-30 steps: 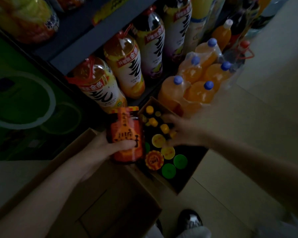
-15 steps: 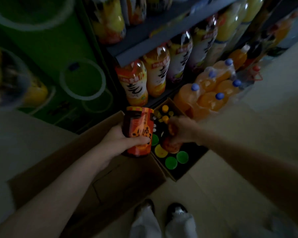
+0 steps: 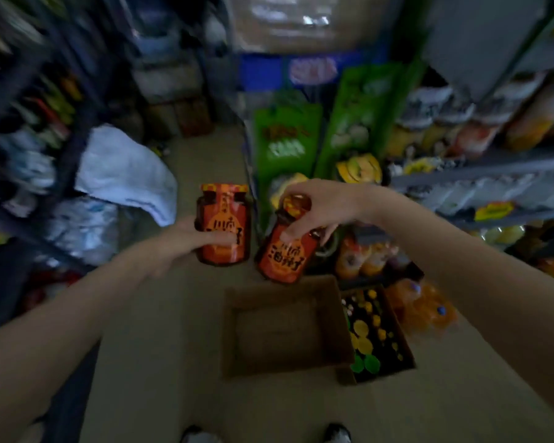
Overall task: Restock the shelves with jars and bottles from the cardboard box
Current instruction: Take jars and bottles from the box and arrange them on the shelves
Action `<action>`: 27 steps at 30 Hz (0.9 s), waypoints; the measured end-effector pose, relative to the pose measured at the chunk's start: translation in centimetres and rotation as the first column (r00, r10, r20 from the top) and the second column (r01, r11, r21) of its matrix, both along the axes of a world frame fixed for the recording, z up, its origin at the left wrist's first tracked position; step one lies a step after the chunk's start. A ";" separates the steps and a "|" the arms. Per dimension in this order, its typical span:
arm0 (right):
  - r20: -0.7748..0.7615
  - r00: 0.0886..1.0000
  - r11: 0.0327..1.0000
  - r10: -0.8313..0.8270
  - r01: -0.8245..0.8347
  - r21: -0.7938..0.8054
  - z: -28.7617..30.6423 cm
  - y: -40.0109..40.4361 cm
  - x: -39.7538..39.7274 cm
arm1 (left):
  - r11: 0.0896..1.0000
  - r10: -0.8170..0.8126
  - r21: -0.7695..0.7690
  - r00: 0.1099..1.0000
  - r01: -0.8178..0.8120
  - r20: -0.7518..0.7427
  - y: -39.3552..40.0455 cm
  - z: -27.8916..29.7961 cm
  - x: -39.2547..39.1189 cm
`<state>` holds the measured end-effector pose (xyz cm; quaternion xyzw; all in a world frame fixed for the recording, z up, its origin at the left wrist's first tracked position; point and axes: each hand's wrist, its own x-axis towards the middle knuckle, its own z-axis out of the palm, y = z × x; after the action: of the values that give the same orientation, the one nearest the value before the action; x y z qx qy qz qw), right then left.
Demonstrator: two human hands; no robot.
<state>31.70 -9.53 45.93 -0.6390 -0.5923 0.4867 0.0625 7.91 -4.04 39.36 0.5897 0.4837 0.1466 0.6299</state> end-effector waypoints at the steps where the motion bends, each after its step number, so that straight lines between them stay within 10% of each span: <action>1: 0.052 0.999 0.999 -0.013 0.010 0.053 1.0 1.4 -2.3 | 0.999 0.041 0.007 0.998 -0.042 0.036 1.1 1.0 -2.5; 13: 0.361 0.928 0.861 -0.093 -0.107 0.497 11.9 22.0 -24.7 | 0.869 0.331 0.344 0.935 -0.356 0.129 16.9 12.6 -20.9; 27: 0.093 0.980 0.688 -0.175 0.054 0.724 24.4 60.2 -29.2 | 0.588 0.343 0.666 0.887 -0.459 0.309 54.4 29.0 -24.8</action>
<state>2.51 50.67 70.30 -0.6356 -0.6968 0.1610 0.2908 -16.85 50.39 68.33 0.6516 0.4586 0.5064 0.3296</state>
